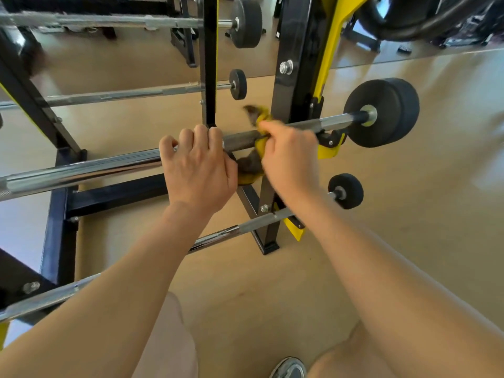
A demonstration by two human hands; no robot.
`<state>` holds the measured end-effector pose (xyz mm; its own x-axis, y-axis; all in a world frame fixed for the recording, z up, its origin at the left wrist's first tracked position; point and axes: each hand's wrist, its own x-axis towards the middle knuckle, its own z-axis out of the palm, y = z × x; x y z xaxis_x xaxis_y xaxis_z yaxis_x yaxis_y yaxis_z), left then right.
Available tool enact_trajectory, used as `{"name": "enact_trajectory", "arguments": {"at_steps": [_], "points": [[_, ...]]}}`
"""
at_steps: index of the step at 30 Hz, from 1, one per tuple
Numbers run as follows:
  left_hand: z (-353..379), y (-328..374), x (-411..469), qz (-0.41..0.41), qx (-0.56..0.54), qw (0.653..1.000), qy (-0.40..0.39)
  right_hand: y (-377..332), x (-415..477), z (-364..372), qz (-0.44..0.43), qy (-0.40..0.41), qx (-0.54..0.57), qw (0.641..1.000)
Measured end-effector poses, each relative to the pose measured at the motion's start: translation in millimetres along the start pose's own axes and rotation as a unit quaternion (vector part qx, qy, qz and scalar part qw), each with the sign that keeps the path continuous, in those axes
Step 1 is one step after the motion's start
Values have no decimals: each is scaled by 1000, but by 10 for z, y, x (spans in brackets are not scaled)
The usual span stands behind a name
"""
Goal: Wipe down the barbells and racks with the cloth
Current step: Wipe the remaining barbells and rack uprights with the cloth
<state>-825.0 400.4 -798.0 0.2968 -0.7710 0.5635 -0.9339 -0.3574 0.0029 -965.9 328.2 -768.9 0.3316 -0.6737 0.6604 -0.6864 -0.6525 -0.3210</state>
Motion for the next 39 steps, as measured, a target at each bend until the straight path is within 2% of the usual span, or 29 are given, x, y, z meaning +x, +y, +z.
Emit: {"name": "enact_trajectory", "arguments": {"at_steps": [4,6,8,10,14,16,19,21,23,26,28,29,32,34,37,39], "points": [[10,6,-10,2,6,1000,6,408,234,-115,124,-7,-171,977],[6,21,-7,-4,1,1000,8,195,171,-27,112,1,-139,984],[9,23,-8,-7,-6,1000,9,-44,72,71,39,2,-84,996],[16,10,-16,-7,-6,1000,7,16,71,90,1,-3,-87,996],[12,15,-20,-2,-1,1000,13,504,243,-22,77,-12,-227,971],[2,20,-12,-5,-5,1000,11,511,274,4,106,-35,-267,957],[-7,27,-10,-11,-7,1000,2,351,252,119,176,-22,-217,960],[-12,37,-9,-17,-13,1000,2,232,217,152,207,12,-142,968],[-22,46,-9,-21,-16,1000,2,1,84,150,184,32,-47,981],[-39,35,-10,-16,-19,1000,5,-332,-169,102,41,23,100,994],[-43,14,-19,-8,-16,1000,3,-196,-175,94,-42,14,80,996],[-42,7,-23,-4,-15,1000,1,-41,-131,94,-51,14,48,997],[-45,6,-13,-6,-16,1000,0,378,-18,16,59,36,-24,997],[-45,9,-11,-9,-17,1000,2,398,-13,-14,145,86,-25,985],[-31,4,-10,-7,-23,1000,5,112,-36,-63,258,136,98,951],[-21,-1,-6,-9,-28,1000,7,-60,-92,-32,383,130,211,890]]}}
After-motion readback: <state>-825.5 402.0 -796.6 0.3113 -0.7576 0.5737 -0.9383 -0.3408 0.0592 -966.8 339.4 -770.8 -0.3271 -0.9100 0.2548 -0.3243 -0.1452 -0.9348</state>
